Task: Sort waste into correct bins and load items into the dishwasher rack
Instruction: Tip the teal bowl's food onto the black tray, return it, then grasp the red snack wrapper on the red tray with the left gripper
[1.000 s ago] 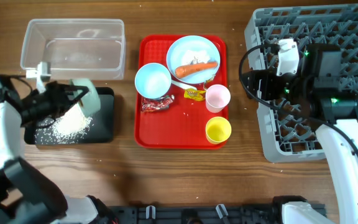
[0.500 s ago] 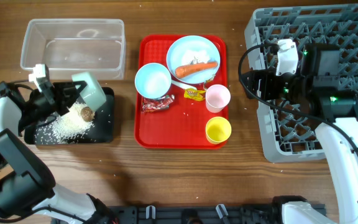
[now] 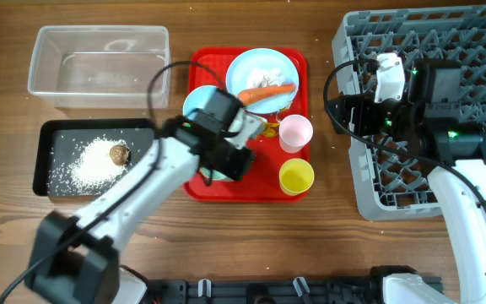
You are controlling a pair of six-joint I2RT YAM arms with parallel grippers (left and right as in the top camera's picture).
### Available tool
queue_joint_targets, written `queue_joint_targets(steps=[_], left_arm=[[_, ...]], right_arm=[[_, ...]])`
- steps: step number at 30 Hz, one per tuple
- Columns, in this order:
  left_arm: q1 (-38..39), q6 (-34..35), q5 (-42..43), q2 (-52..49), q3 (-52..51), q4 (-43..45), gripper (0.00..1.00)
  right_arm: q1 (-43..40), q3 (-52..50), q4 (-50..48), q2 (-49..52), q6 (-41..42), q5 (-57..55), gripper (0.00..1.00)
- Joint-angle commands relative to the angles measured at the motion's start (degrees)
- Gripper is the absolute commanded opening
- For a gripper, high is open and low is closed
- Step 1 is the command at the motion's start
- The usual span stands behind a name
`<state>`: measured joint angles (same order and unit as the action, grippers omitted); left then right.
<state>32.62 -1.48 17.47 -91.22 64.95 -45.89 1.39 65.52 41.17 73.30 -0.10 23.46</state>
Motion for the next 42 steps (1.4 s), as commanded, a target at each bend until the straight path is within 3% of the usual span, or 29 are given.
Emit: queue_joint_targets(steps=[1,5,8,13,19,23,28,39,40,42], left_arm=[[6.3,2.2,-5.2,-5.6,-0.2,3.3,0.05],[8.8,2.3,-6.8,-10.1,-0.2,4.8,0.22],[8.7,2.5,-8.6,-11.3,-0.2,5.0,0.49],[5.7,9.9,-9.0,-7.5,11.5,-1.3,0.61],[-5.3,21.5,-17.8,-6.3,10.7,-2.3,0.61],[-9.6,21.4,-18.1,-6.3,3.9,2.3,0.56],[-9.8,21.5,-19.6,-6.3,-4.7,10.6,0.52],[-9.6,21.3,-19.7,-13.6,-7.3,20.0,0.51],[-9.6,21.3,-19.7,-13.6,-7.3,20.0,0.49],[-9.6,21.2,-19.7,-13.6,-7.3,20.0,0.30]], right_arm=[[-0.1,1.1,0.2,0.5,0.3,-0.5,1.00],[-0.1,1.1,0.4,0.5,0.3,-0.5,1.00],[-0.1,1.1,0.4,0.5,0.3,-0.5,1.00],[-0.1,1.1,0.3,0.5,0.3,-0.5,0.99],[-0.1,1.1,0.2,0.5,0.1,-1.4,1.00],[-0.1,1.1,0.2,0.5,0.1,-1.4,1.00],[-0.1,1.1,0.3,0.5,0.1,-1.4,1.00],[-0.1,1.1,0.3,0.5,0.2,-1.4,1.00],[-0.1,1.1,0.3,0.5,0.2,-1.4,1.00],[-0.1,1.1,0.3,0.5,0.2,-1.4,1.00]])
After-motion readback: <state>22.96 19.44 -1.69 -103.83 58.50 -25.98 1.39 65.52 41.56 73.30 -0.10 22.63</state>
